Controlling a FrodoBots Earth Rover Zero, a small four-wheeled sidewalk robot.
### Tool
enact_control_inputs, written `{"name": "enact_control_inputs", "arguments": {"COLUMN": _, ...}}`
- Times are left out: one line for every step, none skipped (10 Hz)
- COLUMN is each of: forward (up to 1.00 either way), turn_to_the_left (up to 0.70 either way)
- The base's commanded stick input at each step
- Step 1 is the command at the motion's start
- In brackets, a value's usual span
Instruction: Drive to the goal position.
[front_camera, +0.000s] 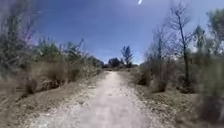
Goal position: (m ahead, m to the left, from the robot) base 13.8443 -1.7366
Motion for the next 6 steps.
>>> {"name": "enact_control_inputs", "arguments": {"forward": 0.7, "turn_to_the_left": 0.0}}
{"name": "enact_control_inputs", "arguments": {"forward": 0.7, "turn_to_the_left": 0.0}}
{"name": "enact_control_inputs", "arguments": {"forward": 0.7, "turn_to_the_left": 0.0}}
{"name": "enact_control_inputs", "arguments": {"forward": 0.7, "turn_to_the_left": 0.0}}
{"name": "enact_control_inputs", "arguments": {"forward": 0.7, "turn_to_the_left": 0.0}}
{"name": "enact_control_inputs", "arguments": {"forward": 0.7, "turn_to_the_left": 0.0}}
